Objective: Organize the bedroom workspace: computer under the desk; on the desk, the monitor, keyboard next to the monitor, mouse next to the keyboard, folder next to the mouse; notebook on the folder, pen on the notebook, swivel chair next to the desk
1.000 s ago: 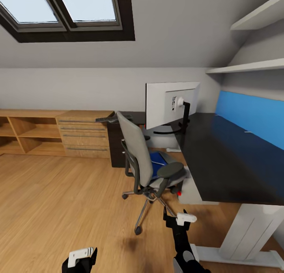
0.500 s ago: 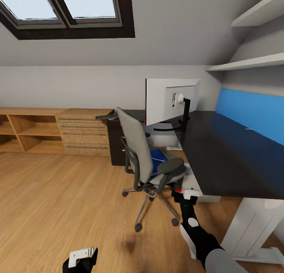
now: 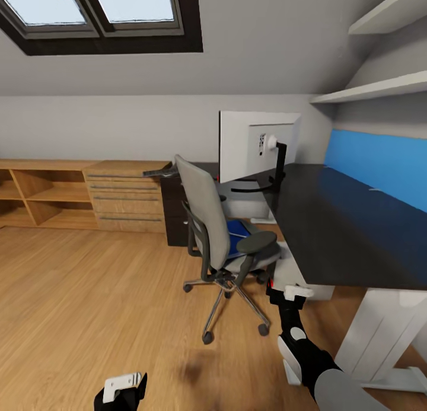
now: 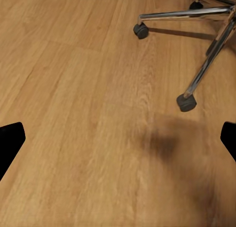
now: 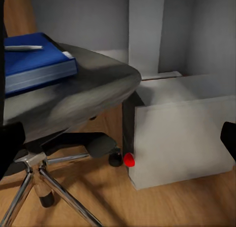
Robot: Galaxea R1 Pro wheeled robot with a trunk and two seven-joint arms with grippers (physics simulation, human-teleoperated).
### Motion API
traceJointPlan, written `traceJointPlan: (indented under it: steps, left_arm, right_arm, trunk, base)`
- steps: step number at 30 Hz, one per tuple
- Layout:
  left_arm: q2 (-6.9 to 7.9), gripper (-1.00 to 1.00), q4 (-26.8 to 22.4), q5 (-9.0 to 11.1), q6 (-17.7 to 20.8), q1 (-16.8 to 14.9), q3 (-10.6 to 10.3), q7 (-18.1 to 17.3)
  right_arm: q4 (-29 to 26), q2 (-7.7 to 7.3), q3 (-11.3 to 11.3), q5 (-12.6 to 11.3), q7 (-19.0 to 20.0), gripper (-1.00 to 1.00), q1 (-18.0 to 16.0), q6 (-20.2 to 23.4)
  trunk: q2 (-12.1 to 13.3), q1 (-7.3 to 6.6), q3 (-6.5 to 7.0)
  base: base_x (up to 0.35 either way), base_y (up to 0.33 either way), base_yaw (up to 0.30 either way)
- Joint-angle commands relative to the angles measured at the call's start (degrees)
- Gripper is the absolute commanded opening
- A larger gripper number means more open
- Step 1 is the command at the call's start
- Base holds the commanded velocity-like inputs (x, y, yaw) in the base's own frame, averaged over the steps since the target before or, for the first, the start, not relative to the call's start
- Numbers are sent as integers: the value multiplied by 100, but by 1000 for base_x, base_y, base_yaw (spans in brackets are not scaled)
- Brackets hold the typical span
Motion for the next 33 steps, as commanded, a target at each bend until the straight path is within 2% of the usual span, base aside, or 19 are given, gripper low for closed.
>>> traceJointPlan:
  steps: [1,15,29,33]
  left_arm:
    - [2,100,-4,57,-9,3,-4,-2]
    - [2,100,-13,57,-13,1,0,21]
    - [10,100,-8,73,-15,4,24,25]
    - [11,100,-1,74,-18,5,23,11]
  right_arm:
    - [7,-4,49,-61,-32,100,-6,-26]
    - [1,-3,56,-57,-32,100,-7,-37]
    - [-9,-3,51,-56,-32,100,-7,-186]
    - [-5,-3,49,-56,-32,100,-7,-245]
  trunk:
    - [-44,22,-23]
    - [-605,329,-274]
    - [-605,329,-274]
    - [-605,329,-274]
  base:
    - [0,0,0]
    - [0,0,0]
    - [1,0,0]
    - [167,0,0]
